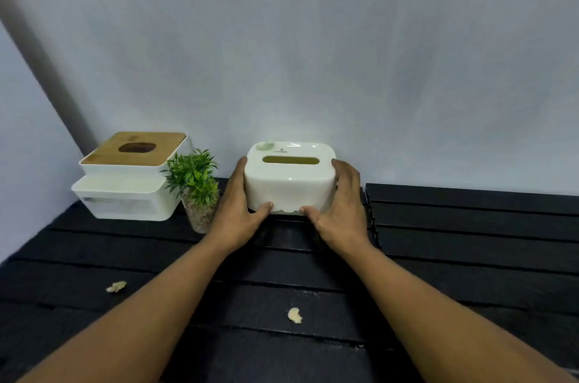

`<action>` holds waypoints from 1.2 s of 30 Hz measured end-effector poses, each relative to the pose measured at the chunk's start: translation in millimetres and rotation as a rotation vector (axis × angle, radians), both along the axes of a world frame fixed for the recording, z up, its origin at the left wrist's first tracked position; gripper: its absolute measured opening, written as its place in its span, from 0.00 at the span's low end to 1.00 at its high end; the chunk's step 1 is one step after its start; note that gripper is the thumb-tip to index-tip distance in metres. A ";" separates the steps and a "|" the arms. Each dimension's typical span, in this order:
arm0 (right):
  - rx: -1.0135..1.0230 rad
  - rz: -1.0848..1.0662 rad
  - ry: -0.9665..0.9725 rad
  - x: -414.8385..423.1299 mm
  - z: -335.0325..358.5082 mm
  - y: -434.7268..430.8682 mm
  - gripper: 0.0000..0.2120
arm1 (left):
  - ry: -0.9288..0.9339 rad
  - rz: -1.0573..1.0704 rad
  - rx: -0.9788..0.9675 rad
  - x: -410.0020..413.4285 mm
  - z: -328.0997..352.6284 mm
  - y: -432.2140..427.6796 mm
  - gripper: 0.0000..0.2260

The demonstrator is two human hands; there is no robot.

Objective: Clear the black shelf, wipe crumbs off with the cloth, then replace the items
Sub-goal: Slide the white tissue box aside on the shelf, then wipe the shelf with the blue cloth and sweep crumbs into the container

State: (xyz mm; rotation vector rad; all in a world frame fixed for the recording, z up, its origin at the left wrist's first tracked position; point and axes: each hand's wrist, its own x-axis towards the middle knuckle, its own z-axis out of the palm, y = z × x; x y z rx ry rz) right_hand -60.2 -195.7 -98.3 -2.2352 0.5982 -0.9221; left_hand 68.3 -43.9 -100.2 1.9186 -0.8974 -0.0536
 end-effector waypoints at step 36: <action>-0.143 -0.430 0.638 -643.6 39.1 -89.3 0.29 | -0.363 -0.581 0.459 -502.0 14.1 -62.6 0.37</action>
